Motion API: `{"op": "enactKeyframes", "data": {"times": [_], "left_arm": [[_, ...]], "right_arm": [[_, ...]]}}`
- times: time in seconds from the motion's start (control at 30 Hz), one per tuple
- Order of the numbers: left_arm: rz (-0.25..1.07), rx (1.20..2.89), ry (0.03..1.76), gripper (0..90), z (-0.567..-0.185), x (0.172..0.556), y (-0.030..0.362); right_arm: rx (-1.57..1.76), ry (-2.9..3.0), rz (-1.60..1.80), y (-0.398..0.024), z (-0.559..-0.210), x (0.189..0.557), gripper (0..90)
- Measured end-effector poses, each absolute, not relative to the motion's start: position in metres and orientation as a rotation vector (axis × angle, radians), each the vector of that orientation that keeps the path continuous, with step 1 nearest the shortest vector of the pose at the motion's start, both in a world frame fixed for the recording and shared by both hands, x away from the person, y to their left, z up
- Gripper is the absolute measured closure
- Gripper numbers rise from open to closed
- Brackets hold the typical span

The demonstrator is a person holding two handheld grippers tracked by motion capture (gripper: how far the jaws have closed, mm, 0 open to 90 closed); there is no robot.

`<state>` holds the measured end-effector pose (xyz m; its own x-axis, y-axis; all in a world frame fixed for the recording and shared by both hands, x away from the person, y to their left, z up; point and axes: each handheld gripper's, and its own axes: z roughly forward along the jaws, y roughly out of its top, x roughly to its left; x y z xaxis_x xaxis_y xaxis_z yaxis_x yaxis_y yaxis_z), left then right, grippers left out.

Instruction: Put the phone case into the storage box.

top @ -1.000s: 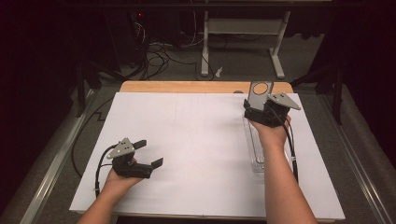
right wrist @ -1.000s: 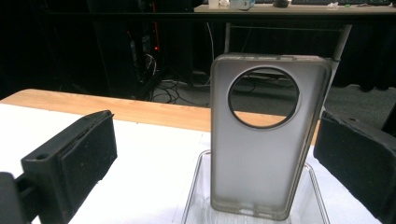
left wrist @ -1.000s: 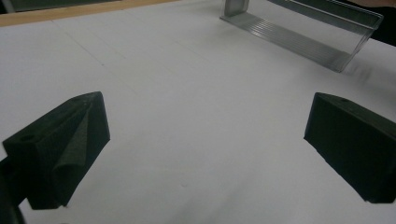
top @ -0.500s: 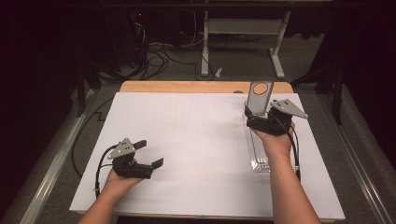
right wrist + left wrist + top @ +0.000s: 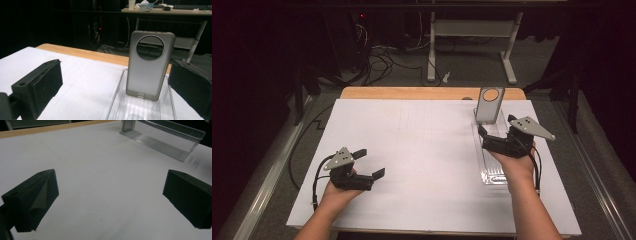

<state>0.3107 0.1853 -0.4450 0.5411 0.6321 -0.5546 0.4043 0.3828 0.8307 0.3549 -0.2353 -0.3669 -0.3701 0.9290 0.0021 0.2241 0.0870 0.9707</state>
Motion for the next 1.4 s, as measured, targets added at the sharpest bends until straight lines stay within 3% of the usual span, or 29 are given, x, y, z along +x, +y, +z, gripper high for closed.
{"op": "enactKeyframes", "data": {"times": [1.4], "left_arm": [[0.204,1.253,1.019,1.3,-0.440,0.304,0.181]], "right_arm": [[1.025,1.717,1.406,-0.280,-0.421,0.255,0.4]]}}
